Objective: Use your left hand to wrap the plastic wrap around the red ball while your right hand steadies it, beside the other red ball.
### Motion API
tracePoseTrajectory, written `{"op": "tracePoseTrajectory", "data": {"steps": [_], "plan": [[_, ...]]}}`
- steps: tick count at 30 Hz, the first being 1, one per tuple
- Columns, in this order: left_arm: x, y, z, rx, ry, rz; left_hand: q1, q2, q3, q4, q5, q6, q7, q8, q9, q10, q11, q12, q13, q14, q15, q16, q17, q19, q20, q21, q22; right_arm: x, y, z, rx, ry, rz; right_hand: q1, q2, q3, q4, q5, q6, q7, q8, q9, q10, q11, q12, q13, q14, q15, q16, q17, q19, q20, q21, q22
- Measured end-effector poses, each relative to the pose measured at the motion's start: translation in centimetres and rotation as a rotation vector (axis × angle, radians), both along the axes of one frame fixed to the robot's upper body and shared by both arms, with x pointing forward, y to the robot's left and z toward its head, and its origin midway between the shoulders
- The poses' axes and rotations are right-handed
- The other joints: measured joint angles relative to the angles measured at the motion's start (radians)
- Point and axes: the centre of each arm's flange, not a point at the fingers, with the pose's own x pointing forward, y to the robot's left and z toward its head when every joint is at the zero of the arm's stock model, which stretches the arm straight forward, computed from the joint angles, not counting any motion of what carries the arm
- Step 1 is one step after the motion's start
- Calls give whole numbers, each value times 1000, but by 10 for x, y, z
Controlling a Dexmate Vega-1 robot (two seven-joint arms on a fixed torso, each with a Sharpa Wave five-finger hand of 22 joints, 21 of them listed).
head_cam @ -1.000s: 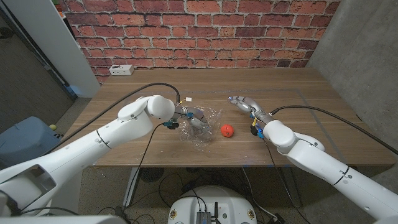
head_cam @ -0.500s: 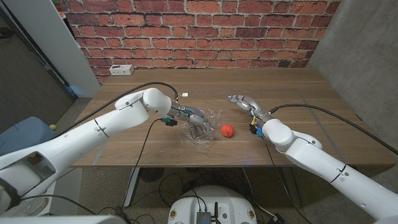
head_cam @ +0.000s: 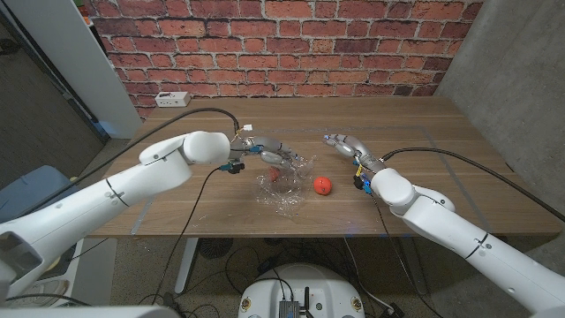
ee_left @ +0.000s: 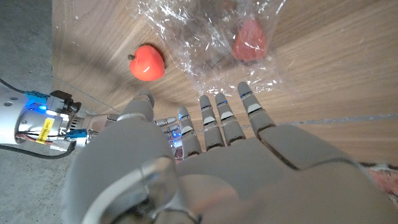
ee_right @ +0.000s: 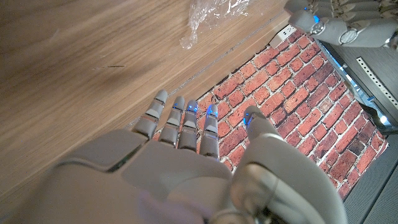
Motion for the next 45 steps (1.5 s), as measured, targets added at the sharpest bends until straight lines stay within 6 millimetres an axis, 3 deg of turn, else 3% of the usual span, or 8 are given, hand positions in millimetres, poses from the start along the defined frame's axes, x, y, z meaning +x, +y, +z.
{"op": "tracePoseTrajectory", "data": {"steps": [3, 10, 20, 23, 24, 32, 33, 45], "plan": [[-8, 5, 1, 4, -75, 32, 67, 21, 28, -25, 9, 7, -14, 0, 0, -14, -8, 0, -7, -35, -6, 0, 0, -14, -6, -10, 0, -1, 1, -2, 4, -8, -9, 10, 2, 4, -4, 0, 0, 0, 0, 0, -4, -4, 0, 0, -3, -3, 0, -2, 0, 0, 0, 0], [-14, 16, 5, 39, -208, 125, 223, 26, 89, -38, 32, 24, -47, 0, 0, -59, -31, 0, -18, -101, -15, 0, -4, -28, -17, -29, 0, -5, 6, -7, 9, -12, -12, 21, 2, 10, -10, 0, 6, -6, 0, 0, -4, -4, 0, 0, -12, -12, -5, -2, -4, -4, 0, 0], [-24, 20, -4, 166, -339, 255, 334, -26, 90, -29, 23, -18, -56, -12, 3, -147, -76, -4, -32, -200, -19, 0, -5, -51, -40, -57, 0, -12, 13, -17, 16, -4, -30, 21, 2, 10, -10, 0, 6, -5, 0, 0, -4, -3, 0, 0, -19, -11, -5, -2, -9, -9, 0, 0], [-24, 28, 3, 221, -396, 325, 349, -38, 86, -25, 19, -45, -57, -20, 3, -172, -83, -4, -36, -231, -19, 0, -5, -64, -46, -66, 0, -14, 16, -20, 20, 3, -21, 21, 2, 10, -10, 0, 6, -5, 0, 0, -4, -3, 0, 0, -19, -11, -5, -2, -9, -9, 0, 0], [-28, 18, -14, 241, -381, 306, 351, -40, 86, -25, 16, -52, -55, -20, 3, -180, -84, -4, -36, -241, -19, 0, -5, -72, -47, -70, 0, -15, 18, -23, 22, 7, -17, 21, 2, 10, -10, 0, 6, -5, 0, 0, -4, -3, 0, 0, -18, -11, -5, -2, -9, -9, 0, 0], [-36, 20, -14, 365, -493, 395, 361, -51, 73, -12, 8, -107, -57, -23, 3, -223, -73, -4, -41, -286, -15, 0, -9, -92, -49, -93, 0, -23, 25, -33, 35, 11, -37, 21, 3, 12, -8, 0, 6, -5, 0, 0, -4, -3, 0, 0, -18, -11, -5, 0, -9, -9, 0, 0], [-39, 16, -26, 377, -484, 390, 361, -51, 70, -9, 8, -111, -56, -23, 3, -226, -74, -4, -41, -288, -13, 0, -9, -92, -49, -93, 0, -23, 23, -34, 38, 0, -57, 21, 2, 14, -6, 0, 6, -5, 0, 0, -4, -3, 0, 0, -18, -11, -5, 1, -9, -9, 0, 0], [-46, 13, -41, 482, -531, 393, 342, -80, 28, 8, 0, -164, -52, -24, 3, -280, -71, -4, -46, -329, -16, 0, -6, -114, -49, -118, -3, -36, 30, -47, 61, -4, -76, 21, 2, 13, 2, 0, 6, -5, 0, 0, -4, -3, 0, 0, -18, -11, -5, 1, -11, -18, 0, 0]]}}
